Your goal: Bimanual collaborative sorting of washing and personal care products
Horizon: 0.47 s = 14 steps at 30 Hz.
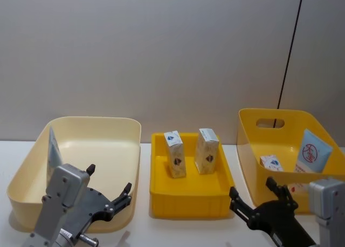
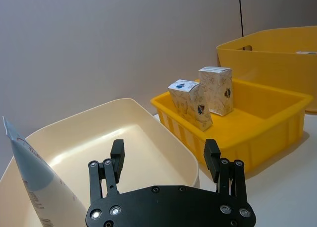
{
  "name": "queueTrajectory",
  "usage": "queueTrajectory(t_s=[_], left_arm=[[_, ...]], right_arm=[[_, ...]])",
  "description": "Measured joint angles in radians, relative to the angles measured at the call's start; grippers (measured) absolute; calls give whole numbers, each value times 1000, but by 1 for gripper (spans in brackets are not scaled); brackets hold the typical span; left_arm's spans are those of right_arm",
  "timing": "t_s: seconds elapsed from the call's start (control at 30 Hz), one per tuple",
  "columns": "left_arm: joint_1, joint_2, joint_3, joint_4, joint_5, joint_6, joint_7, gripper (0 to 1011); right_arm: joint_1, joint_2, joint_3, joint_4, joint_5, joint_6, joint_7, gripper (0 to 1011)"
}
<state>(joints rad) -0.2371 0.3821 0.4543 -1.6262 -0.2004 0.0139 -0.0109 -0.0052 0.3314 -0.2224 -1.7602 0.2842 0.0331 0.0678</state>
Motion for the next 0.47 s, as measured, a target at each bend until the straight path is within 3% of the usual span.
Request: queueTrajectory(t_s=[0.47], left_arm=[[0,0,0,0,0,0,0,1001]], right_arm=[[-9,6,-4,-7,4,1,-1,1001]])
